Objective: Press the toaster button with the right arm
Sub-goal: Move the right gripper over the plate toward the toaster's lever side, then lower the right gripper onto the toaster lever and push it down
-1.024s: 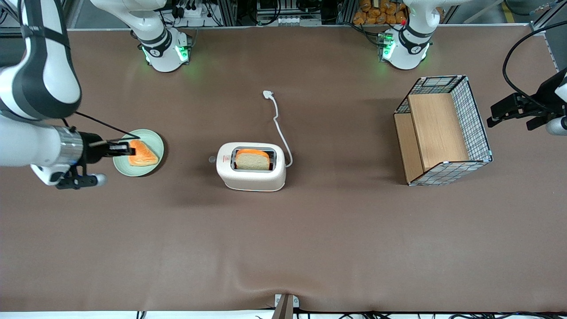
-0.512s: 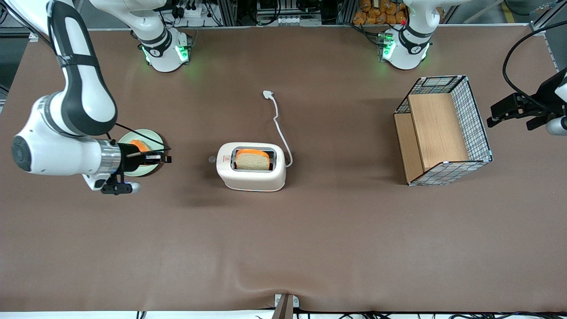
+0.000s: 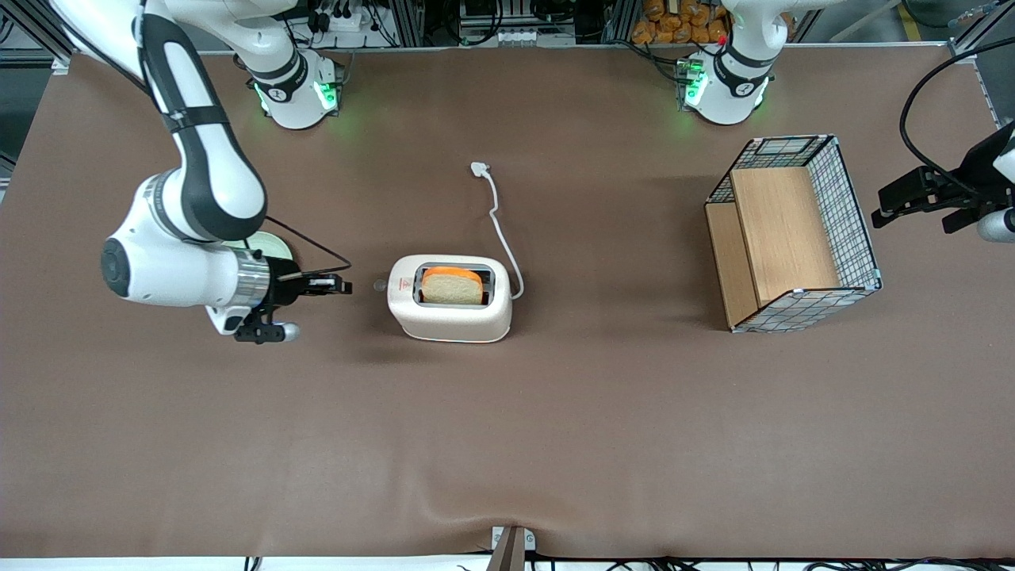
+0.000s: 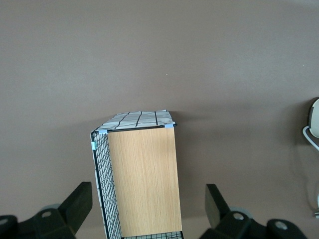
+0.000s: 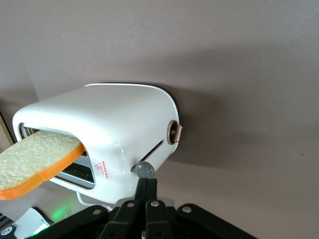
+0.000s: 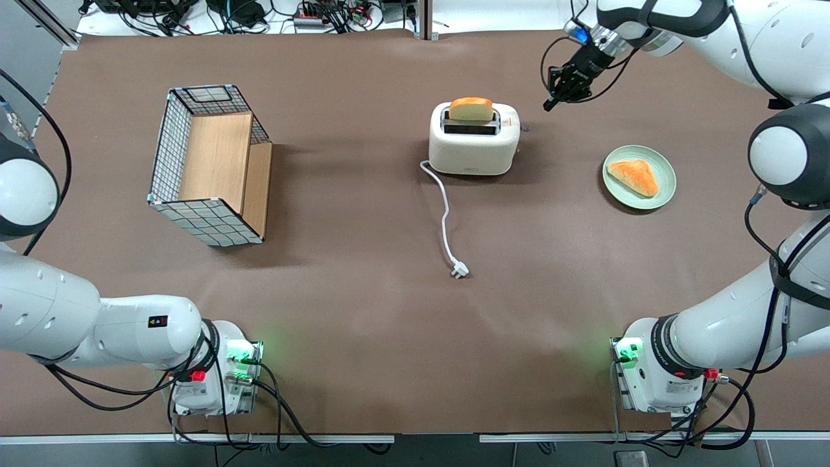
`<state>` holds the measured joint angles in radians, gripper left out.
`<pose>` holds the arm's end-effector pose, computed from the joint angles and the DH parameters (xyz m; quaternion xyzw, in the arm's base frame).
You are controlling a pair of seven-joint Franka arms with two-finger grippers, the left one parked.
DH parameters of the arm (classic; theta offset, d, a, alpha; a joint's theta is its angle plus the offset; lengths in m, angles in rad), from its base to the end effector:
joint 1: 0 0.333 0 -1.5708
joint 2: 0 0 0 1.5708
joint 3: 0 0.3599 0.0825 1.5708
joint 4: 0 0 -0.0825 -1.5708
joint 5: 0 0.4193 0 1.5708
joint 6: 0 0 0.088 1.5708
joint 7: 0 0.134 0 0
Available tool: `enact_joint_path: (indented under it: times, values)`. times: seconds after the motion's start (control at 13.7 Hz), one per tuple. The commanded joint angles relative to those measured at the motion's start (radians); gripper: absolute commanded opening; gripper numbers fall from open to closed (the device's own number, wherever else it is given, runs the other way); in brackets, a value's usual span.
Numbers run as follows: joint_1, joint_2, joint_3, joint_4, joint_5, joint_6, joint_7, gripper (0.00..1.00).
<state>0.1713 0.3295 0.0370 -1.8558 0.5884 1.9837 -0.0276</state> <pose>0.6288 0.1811 0.3363 -0.9607 0.0300 0.1197 0.2486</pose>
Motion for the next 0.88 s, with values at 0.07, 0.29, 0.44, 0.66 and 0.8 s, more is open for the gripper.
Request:
enact_joint_path:
  times: [0.07,0.29,0.44,0.66,0.8]
  values:
    - [0.036,-0.021,-0.003,-0.059,0.033,0.064,0.006,0.00]
    - [0.056,-0.020,-0.003,-0.072,0.033,0.075,0.029,0.00]
    - [0.068,-0.020,-0.003,-0.095,0.033,0.104,0.029,0.00]
    - [0.092,-0.017,-0.003,-0.115,0.033,0.153,0.029,0.00]
    - [0.097,-0.015,-0.003,-0.115,0.033,0.159,0.031,0.00]
